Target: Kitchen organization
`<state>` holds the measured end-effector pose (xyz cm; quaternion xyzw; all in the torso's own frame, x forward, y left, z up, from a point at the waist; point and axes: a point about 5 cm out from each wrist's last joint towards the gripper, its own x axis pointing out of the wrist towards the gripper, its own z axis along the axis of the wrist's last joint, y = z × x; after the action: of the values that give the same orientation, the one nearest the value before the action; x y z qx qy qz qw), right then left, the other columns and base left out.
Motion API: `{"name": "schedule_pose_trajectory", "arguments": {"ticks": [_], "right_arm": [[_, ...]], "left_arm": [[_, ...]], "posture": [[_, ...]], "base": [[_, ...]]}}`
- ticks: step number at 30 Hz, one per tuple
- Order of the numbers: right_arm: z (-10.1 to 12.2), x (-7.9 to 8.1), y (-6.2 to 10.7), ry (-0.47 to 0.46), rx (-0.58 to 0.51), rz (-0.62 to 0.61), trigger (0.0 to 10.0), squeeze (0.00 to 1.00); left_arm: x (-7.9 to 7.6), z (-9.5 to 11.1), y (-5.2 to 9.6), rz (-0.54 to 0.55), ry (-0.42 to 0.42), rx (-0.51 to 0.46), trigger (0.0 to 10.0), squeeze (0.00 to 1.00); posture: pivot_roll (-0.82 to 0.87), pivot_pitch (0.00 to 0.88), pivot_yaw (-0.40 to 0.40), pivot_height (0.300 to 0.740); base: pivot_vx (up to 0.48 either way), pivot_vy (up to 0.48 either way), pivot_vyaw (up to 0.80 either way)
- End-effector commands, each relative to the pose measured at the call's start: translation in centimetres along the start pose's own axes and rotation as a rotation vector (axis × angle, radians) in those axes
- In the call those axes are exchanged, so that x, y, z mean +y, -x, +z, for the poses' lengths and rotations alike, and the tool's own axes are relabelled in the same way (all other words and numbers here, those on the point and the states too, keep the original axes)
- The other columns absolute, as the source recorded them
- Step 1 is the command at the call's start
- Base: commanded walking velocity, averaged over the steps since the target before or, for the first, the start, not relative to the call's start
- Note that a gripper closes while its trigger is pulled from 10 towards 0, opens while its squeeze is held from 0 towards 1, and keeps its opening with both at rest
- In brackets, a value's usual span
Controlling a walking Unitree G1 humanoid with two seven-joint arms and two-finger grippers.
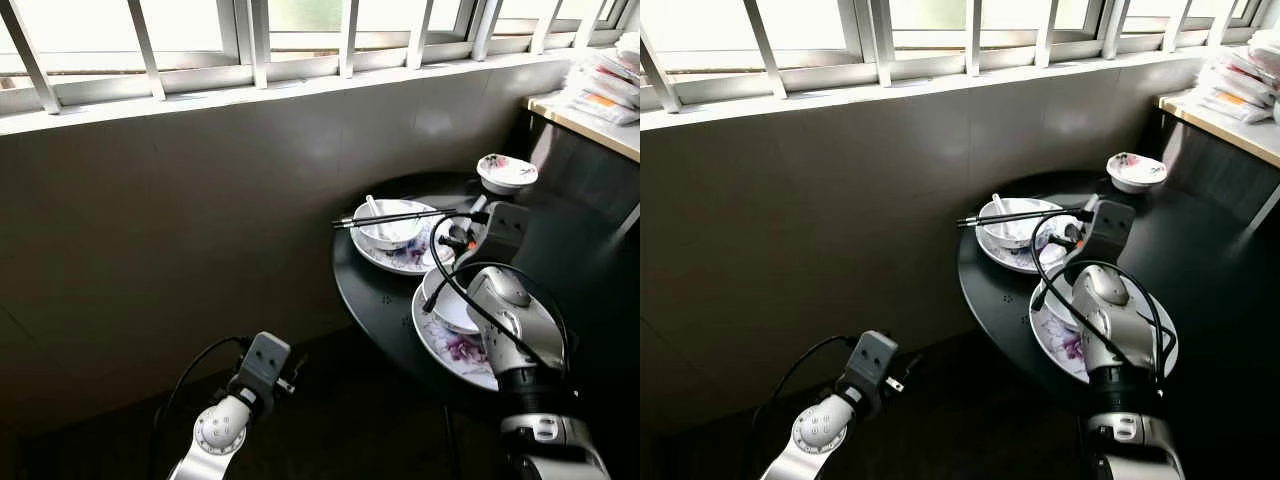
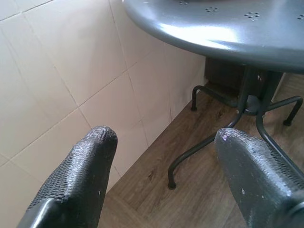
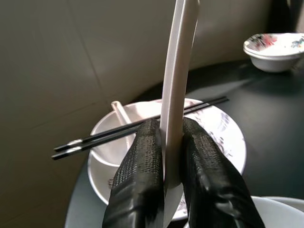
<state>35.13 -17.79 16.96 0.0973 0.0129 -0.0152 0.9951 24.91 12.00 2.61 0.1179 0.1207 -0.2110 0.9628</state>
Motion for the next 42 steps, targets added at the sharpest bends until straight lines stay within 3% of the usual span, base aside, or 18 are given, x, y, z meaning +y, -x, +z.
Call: {"name": "schedule_pose_trajectory", "arguments": {"ticks": [1,3,5,16,19,21,24,27,33,42], "right_arm": [[1.3,0.4,0.3,0.030,-0.072,0.037,0.0,0.00],[3.0,2.3,0.9,0.104,-0.190,0.170,0.0,0.00],[2.9,3.2,1.4,0.148,-0.211,0.242,0.0,0.00],[-0.4,4.1,2.8,0.286,-0.150,0.376,0.0,0.00],[-2.9,4.1,4.0,0.397,-0.112,0.443,0.0,0.00],[-3.8,3.9,4.5,0.440,-0.095,0.465,0.0,0.00],[-7.3,3.0,6.0,0.582,-0.018,0.539,0.0,0.00],[-9.3,2.8,7.0,0.640,0.026,0.583,0.0,0.00],[-11.8,2.5,8.5,0.679,0.074,0.588,0.0,0.00],[-12.4,2.1,8.2,0.688,0.034,0.488,0.0,0.00]], "left_arm": [[0.2,-0.1,0.0,0.001,0.006,-0.003,10.0,0.00],[0.4,0.0,0.0,0.010,0.024,-0.014,10.0,0.00],[0.5,0.1,0.1,0.022,0.037,-0.028,10.0,0.00],[1.6,0.5,0.5,0.129,0.030,-0.076,10.0,0.00],[2.4,0.6,0.8,0.226,0.004,-0.080,10.0,0.00],[2.4,0.6,0.9,0.233,0.001,-0.082,10.0,0.00],[2.4,0.5,0.8,0.222,0.011,-0.080,10.0,0.00],[2.3,0.4,0.8,0.215,0.012,-0.074,10.0,0.00],[2.3,0.2,0.8,0.215,0.009,-0.068,10.0,0.00],[2.4,0.1,0.8,0.207,0.011,-0.065,10.0,0.00]], "posture": [[-0.01,0.000,-0.057,0.740],[-0.02,0.000,-0.053,0.740],[-0.02,0.000,-0.053,0.740],[-0.02,0.000,-0.051,0.740],[-0.02,0.000,-0.047,0.740],[-0.02,0.000,-0.050,0.740],[-0.02,0.000,-0.048,0.740],[-0.02,0.000,-0.047,0.740],[-0.01,0.000,-0.045,0.740],[-0.01,0.000,-0.041,0.740]], "base": [[0.000,0.000,0.00],[0.000,0.000,0.00],[0.000,0.000,0.20],[0.000,0.000,0.80],[0.000,0.000,0.80],[0.000,0.000,0.80],[0.000,0.000,0.80],[0.000,0.000,0.80],[0.000,0.000,0.80],[0.000,0.000,0.80]]}}
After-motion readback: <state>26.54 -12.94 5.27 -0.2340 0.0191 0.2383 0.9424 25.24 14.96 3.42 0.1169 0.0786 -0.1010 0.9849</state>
